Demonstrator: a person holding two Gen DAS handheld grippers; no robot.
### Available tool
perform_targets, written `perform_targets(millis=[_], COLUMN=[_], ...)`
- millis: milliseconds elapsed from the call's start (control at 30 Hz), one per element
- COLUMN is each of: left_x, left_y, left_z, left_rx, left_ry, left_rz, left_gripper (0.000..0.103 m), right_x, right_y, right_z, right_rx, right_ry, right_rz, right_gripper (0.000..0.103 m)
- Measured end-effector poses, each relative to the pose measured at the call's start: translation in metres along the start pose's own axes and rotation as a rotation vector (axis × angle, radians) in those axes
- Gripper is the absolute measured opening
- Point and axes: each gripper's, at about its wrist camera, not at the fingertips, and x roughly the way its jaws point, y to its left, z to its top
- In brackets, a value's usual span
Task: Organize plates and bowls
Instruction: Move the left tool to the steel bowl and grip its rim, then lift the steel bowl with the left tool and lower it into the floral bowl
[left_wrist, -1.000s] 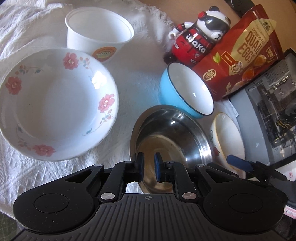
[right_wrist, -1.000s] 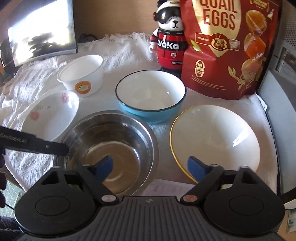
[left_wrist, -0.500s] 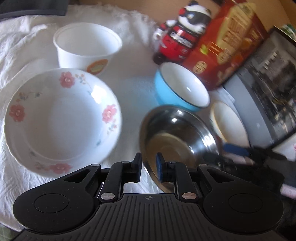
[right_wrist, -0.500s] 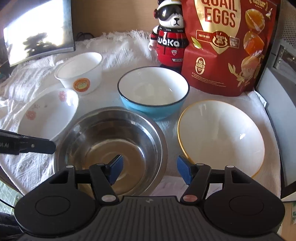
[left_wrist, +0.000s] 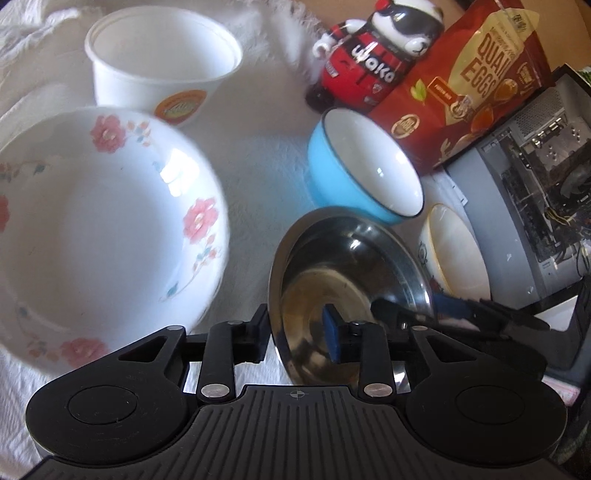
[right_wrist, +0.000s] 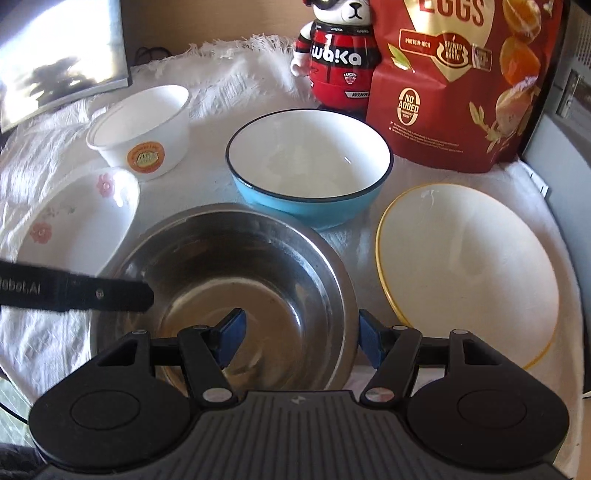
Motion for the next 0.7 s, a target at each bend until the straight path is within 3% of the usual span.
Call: perform_targets(millis=[267, 367, 500, 700], left_x=[-0.021, -0.014, -0.009, -0.012], left_y=[0.013, 0.015, 0.009, 0.001], left_z=[-0.01, -0.007, -0.002, 0.003], left_rx=[-0.015, -0.044, -0.009, 0.018], left_ry=[0.058, 0.049, 0.035, 0.07], left_rz=[0.087, 0.084, 0.116, 0.171], left_gripper=[0.028, 0.028, 0.029, 0.029], right_x=[-0.001, 0.007, 0.022, 0.023], right_y=[0.016, 0.022, 0.023, 0.018], right_z=[0.003, 0.009, 0.017, 0.023], right_rx=[-0.03, -0.03, -0.007, 0.061], right_ry=[0.054, 0.053, 0.065, 0.088], right_rz=[0.15, 0.141, 0.138, 0.161], right_gripper=[0.068, 0.068, 0.068, 0.069])
